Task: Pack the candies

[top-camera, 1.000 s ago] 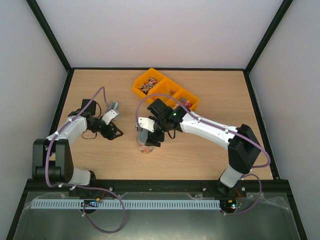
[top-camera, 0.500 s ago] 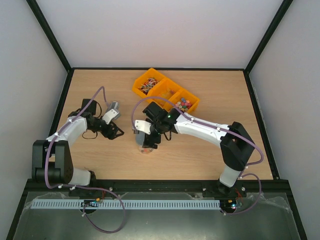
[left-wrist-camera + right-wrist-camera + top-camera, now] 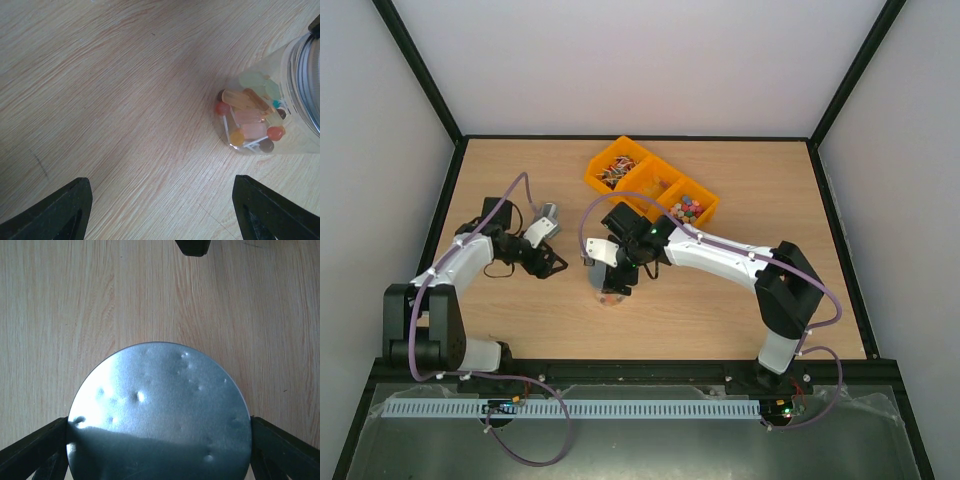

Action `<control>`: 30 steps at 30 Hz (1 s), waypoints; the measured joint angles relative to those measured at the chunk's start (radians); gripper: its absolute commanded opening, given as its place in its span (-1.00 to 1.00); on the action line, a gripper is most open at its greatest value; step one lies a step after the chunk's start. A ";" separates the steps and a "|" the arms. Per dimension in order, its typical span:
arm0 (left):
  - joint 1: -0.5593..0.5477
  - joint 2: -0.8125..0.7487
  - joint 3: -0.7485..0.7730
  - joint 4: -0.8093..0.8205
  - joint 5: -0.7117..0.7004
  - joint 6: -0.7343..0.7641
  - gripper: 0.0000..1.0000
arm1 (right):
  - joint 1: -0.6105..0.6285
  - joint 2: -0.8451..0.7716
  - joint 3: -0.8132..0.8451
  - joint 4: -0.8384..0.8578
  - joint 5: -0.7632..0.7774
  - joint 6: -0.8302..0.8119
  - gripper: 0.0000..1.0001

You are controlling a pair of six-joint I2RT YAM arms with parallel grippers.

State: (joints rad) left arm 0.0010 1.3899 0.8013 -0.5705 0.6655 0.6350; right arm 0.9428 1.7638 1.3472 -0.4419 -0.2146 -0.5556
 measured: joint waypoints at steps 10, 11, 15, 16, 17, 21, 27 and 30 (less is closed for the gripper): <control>0.001 -0.008 0.000 -0.001 0.000 0.010 0.60 | 0.000 -0.002 -0.010 0.004 0.019 0.004 0.87; 0.003 -0.008 0.000 -0.001 0.000 0.010 0.60 | 0.000 -0.002 -0.012 0.004 0.021 0.005 0.88; 0.004 -0.008 0.000 0.000 0.000 0.011 0.60 | 0.000 -0.002 -0.013 0.005 0.021 0.008 0.90; 0.005 -0.008 0.000 -0.001 0.000 0.011 0.60 | 0.000 -0.002 -0.013 0.005 0.021 0.010 0.90; 0.005 -0.008 0.000 0.000 0.000 0.011 0.60 | 0.000 -0.002 -0.013 0.005 0.021 0.011 0.91; 0.005 -0.007 0.005 -0.002 0.000 0.012 0.61 | -0.001 0.000 -0.013 0.004 0.014 0.021 0.91; 0.014 -0.024 0.021 -0.023 0.029 0.013 0.61 | -0.027 0.004 -0.026 0.004 -0.022 0.029 0.91; 0.014 -0.049 0.031 -0.033 0.044 0.012 0.61 | -0.038 0.004 -0.060 0.021 -0.030 0.029 0.90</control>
State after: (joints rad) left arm 0.0147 1.3411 0.8318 -0.6037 0.7094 0.6468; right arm 0.9051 1.7676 1.2869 -0.4213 -0.2443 -0.5266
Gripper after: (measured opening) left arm 0.806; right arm 0.954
